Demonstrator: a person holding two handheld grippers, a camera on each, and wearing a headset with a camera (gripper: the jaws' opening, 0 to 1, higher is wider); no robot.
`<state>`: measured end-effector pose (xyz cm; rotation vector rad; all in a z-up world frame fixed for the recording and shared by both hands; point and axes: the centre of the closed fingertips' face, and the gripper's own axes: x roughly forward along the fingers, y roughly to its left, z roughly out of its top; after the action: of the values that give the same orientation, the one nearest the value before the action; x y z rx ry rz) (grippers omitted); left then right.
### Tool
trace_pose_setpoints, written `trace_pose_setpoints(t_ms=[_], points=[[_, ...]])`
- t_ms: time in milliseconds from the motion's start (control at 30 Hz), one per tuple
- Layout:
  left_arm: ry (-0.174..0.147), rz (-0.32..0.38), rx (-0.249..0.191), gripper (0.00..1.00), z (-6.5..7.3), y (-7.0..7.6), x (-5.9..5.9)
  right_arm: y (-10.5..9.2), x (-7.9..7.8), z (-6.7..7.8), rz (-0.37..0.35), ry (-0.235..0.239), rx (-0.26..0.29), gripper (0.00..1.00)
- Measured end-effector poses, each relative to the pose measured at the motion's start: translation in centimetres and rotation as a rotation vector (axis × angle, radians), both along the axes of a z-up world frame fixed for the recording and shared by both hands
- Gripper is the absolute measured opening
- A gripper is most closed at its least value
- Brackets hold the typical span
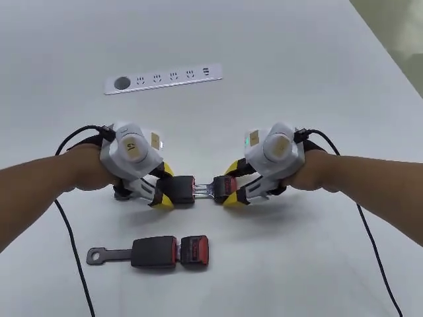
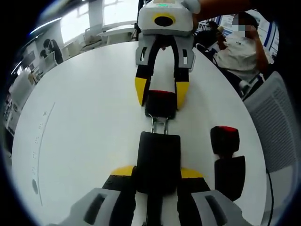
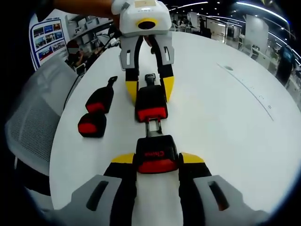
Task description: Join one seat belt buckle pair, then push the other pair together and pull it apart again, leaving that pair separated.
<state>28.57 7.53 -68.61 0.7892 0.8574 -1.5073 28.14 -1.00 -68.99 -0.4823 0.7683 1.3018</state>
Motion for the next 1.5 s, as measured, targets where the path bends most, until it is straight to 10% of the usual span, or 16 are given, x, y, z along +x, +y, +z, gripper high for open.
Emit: trace_pose_setpoints(t_ms=[1500], points=[[-0.02,-0.033,0.017,0.33,-0.5,0.2,-0.1,4.0,0.2,-0.1,-0.033,-0.045,0.038,0.31]])
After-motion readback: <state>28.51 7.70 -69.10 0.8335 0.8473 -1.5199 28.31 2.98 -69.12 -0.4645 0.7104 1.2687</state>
